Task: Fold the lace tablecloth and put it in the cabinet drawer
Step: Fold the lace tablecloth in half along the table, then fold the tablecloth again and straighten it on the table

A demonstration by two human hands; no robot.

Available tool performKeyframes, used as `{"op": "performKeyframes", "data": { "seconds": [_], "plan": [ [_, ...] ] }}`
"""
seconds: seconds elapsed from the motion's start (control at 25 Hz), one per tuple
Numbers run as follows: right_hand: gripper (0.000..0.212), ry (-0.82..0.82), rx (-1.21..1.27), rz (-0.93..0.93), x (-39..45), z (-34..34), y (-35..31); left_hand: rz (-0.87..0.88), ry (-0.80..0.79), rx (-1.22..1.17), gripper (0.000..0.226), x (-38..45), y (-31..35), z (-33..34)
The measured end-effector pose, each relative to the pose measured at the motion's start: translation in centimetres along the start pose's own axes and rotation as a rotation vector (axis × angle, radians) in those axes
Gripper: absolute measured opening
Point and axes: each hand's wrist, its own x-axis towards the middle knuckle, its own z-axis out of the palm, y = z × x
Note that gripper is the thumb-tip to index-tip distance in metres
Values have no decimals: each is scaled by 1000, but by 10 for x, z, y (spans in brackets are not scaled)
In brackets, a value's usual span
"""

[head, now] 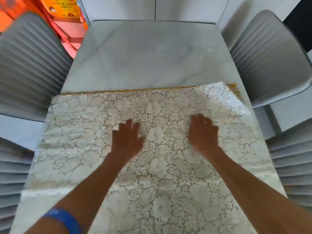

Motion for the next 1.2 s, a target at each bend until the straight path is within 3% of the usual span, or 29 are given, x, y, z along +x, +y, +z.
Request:
{"op": "performKeyframes", "data": {
  "seconds": [0.16,0.32,0.44,0.68,0.92,1.2],
  "plan": [
    [51,-77,107,-21,-53,13,16,-31,-132,-146,67,-38,30,36],
    [52,-261,128,-48,-118,-6,41,-44,-255,-14,69,-47,43,19],
    [53,-407,251,-67,-147,-33,66,14,-349,-76,71,-81,83,-3],
    [47,-231,388,-168,-207,-95,120,26,-150,-217,69,-181,166,-51],
    [50,-250,412,-383,-279,-139,197,-148,-113,-213,70,-300,265,-74],
    [44,-193,397,-452,-333,-188,247,-195,22,-284,72,-353,323,-102]
  ]
}}
